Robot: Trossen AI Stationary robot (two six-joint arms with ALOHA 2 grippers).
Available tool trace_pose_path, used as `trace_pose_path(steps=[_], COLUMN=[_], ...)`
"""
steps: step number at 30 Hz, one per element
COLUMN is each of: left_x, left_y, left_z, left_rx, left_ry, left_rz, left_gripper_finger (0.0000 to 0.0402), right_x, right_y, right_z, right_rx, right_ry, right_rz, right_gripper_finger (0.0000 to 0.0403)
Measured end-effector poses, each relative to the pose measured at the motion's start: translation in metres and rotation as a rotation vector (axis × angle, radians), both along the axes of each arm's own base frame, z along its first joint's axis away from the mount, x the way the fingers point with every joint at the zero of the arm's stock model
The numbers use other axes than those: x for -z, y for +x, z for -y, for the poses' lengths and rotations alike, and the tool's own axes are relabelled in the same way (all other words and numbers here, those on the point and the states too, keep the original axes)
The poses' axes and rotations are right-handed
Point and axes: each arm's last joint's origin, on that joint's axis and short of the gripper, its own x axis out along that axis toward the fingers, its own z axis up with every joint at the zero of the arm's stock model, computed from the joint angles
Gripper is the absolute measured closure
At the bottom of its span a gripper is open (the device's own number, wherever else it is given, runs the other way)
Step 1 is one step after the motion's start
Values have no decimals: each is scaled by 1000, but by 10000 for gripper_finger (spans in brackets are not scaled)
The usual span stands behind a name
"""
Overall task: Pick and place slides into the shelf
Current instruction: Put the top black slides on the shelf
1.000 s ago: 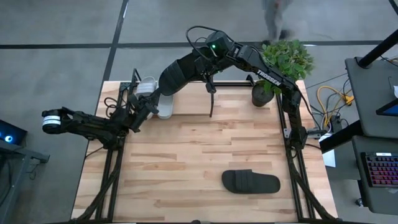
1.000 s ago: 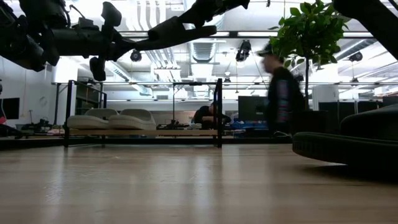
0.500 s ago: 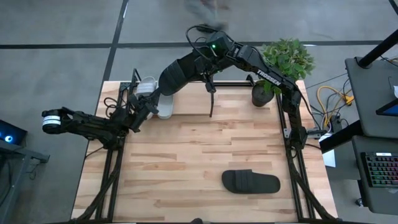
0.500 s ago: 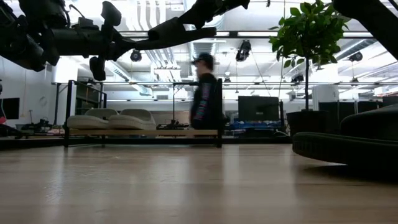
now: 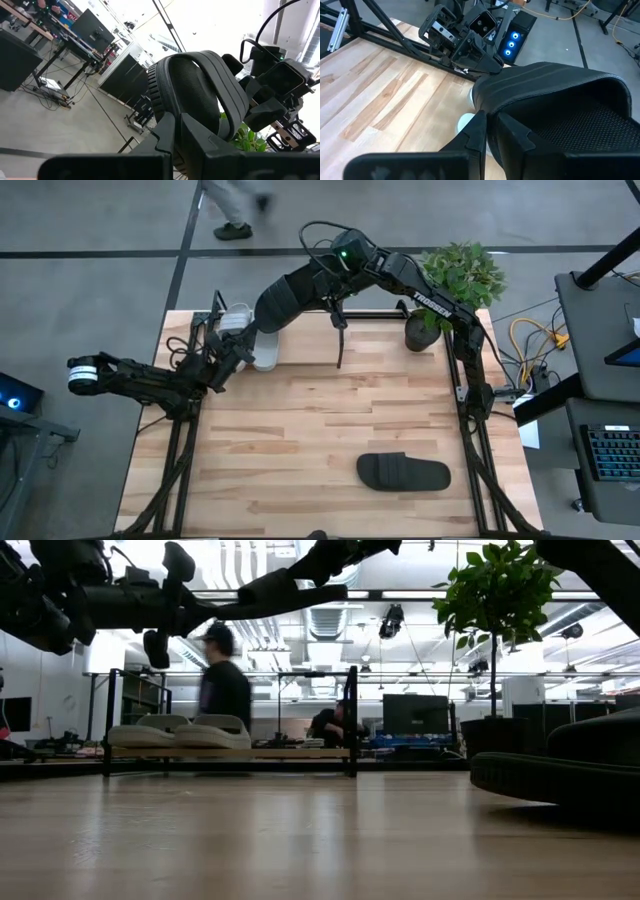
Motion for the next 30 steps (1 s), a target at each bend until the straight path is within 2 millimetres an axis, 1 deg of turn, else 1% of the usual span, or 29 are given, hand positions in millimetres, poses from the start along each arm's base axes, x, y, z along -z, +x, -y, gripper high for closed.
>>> trace_pose_path(steps=[12,15,19,23,26,30], left_x=[-1,-1,-1,-2,-2,-2], left_y=[-1,-1,-1,-1,-1,-1], left_z=[0,0,0,0,0,0], left_rx=[-8,-8,-8,-8,-8,-6], left_ry=[16,17,16,18,19,21], left_rz=[-4,-3,-3,-3,0,-1], left_gripper_finger=[401,401,401,401,401,401], right_x=[-1,-1,0,0,-1,-1], right_y=[-1,-1,-2,-2,-2,-2], right_z=[1,2,4,4,4,4], right_rx=[-2,9,65,71,72,72], right_ry=[-10,-12,-39,-39,-39,-39], right_rz=[3,0,-17,-18,-18,-18], right_gripper_finger=[365,350,319,291,280,278])
